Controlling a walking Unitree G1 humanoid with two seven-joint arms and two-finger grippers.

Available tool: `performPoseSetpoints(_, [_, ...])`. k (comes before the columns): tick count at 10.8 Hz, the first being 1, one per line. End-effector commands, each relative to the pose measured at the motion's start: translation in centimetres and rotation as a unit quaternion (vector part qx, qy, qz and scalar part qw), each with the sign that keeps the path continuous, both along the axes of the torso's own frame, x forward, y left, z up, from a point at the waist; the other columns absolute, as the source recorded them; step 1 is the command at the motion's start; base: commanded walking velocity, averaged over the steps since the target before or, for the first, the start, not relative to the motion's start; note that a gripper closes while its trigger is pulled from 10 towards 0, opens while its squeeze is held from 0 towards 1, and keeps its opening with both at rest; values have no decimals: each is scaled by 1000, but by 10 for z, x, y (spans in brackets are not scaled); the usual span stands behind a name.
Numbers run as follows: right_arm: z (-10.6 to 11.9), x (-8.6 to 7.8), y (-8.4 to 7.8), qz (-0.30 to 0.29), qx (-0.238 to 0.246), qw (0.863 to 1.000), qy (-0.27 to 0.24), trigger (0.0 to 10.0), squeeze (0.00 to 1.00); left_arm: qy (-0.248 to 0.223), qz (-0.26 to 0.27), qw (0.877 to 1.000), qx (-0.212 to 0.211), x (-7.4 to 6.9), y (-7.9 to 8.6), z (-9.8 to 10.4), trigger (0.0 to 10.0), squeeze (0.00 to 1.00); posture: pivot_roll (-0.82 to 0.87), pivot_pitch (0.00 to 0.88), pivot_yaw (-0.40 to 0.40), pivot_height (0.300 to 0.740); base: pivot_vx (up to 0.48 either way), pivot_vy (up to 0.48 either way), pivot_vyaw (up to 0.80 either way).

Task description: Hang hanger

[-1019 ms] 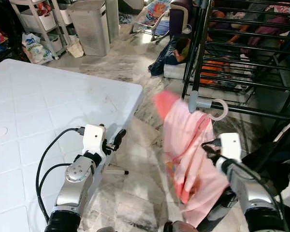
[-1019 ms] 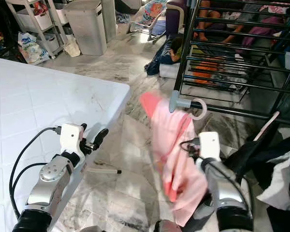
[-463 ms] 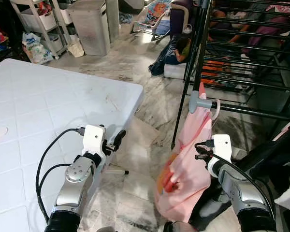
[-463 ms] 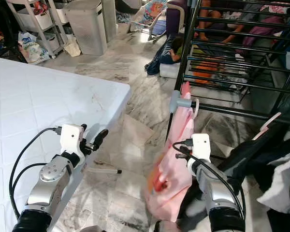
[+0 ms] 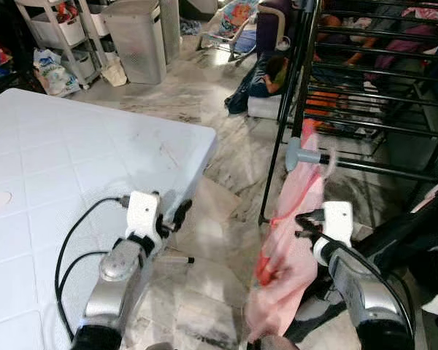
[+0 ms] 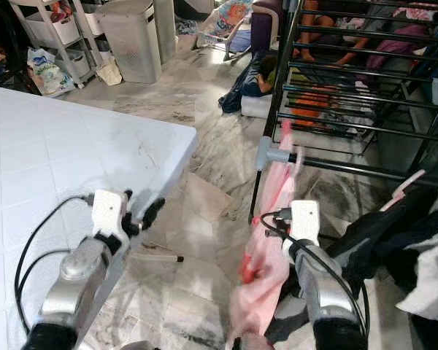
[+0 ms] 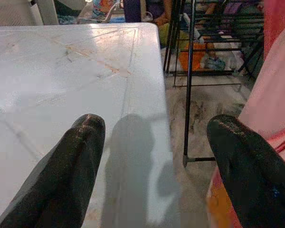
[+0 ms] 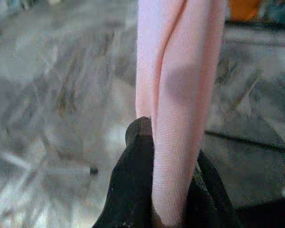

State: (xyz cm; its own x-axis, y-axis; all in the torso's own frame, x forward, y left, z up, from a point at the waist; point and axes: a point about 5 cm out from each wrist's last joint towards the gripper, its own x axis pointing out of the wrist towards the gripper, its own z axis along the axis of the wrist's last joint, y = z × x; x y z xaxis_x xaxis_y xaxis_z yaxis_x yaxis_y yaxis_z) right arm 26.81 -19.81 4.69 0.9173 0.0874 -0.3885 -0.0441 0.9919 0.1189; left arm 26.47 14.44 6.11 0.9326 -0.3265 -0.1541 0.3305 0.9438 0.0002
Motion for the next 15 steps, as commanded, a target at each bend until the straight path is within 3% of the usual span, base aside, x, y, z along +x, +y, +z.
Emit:
performPoseSetpoints(1, [29,8,-2,-14,9,997,-80,0,0,-12,6,1000,15,-2,7,6,10000,0,18,0,22,740,0,0,0])
performPoseSetpoints(2, [45,4,3,3,-13,992,-123,8784,0,-16,15,1000,16,-12,16,8,10000,0,22,1,17,740,0,0,0])
performPoseSetpoints(3, [43,-6,8,14,-34,991,-127,10000,0,-4,21,1000,21,-26,22,-1,10000,0,39,3,-1,740,0,0,0])
performPoseSetpoints(4, [23,-16,14,10,-46,995,-89,10000,0,23,27,999,39,-37,29,-16,10000,0,47,3,-6,740,0,0,0])
performPoseSetpoints(5, [14,-17,15,-4,-46,996,-70,10000,0,30,36,998,35,-34,30,-15,10000,0,65,41,6,740,0,0,0])
performPoseSetpoints(7, [27,-14,10,-67,-38,994,-80,10000,0,9,32,999,32,-28,30,5,10000,0,53,0,31,740,0,0,0])
performPoseSetpoints(8, [35,3,15,-86,-25,994,-70,10000,0,-26,6,999,24,3,22,29,10000,0,7,3,68,740,0,0,0])
performPoseSetpoints(9, [22,2,13,-84,-40,993,-66,10000,0,-35,-9,999,33,11,14,23,10000,0,4,0,49,740,0,0,0])
performPoseSetpoints(10, [32,9,7,-117,-20,992,-52,10000,0,-26,19,999,-32,29,13,40,10000,0,-8,0,55,740,0,0,0])
performPoseSetpoints(11, [31,12,9,-78,-53,994,-60,10000,0,-52,-19,998,14,29,6,40,10000,0,-2,0,46,740,0,0,0])
performPoseSetpoints(12, [14,12,-6,-136,-33,990,4,10000,0,-56,-1,998,22,32,10,38,10000,0,9,0,41,740,0,0,0])
performPoseSetpoints(13, [12,10,-11,-137,-45,989,22,10000,0,-54,18,998,16,31,17,37,10000,0,16,0,36,740,0,0,0])
performPoseSetpoints(14, [9,6,-8,-137,-10,990,32,10000,0,-45,24,998,21,27,21,32,10000,0,15,0,38,740,0,0,0])
performPoseSetpoints(15, [21,-7,-3,-110,-31,993,-5,10000,0,-30,10,999,27,16,24,26,10000,0,14,0,31,740,0,0,0])
